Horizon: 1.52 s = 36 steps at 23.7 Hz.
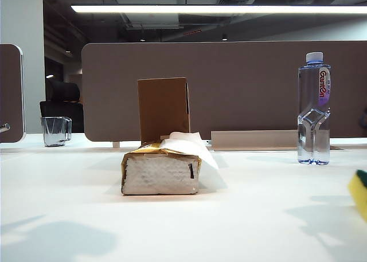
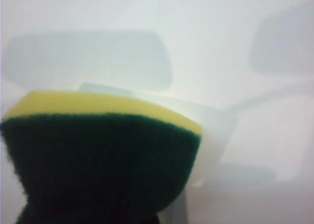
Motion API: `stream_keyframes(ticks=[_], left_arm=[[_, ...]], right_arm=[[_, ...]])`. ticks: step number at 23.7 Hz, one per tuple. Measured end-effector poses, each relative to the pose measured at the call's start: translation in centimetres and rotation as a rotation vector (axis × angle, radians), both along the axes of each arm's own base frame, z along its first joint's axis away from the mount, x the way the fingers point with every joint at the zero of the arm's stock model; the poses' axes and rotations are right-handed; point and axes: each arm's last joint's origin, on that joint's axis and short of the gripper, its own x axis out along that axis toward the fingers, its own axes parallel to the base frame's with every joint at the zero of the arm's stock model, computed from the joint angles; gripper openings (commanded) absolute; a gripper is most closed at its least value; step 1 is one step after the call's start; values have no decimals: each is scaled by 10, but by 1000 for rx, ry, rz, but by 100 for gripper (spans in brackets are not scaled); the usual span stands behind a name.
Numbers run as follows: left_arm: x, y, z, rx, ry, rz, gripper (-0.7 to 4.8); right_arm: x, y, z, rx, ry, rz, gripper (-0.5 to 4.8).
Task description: Move the sponge from left to right to wipe the table, avoiding obstacles on the table, and finally reaching the bottle of mineral water.
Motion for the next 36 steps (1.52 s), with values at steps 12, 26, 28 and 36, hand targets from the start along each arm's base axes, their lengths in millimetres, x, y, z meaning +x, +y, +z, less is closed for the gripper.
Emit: stream_keyframes(ticks=[12, 26, 28, 36], left_arm=[[0, 0, 0, 0, 0, -1, 264], [0, 0, 0, -1, 0, -1, 264], [0, 0, 0, -1, 0, -1, 264], [0, 0, 0, -1, 0, -1, 264]], right_arm=[[3, -27, 0, 17, 1, -97, -9], [15, -40, 5, -12, -30, -102, -9], [22, -42, 3, -15, -15, -101, -9], [55, -42, 3, -1, -24, -80, -9]])
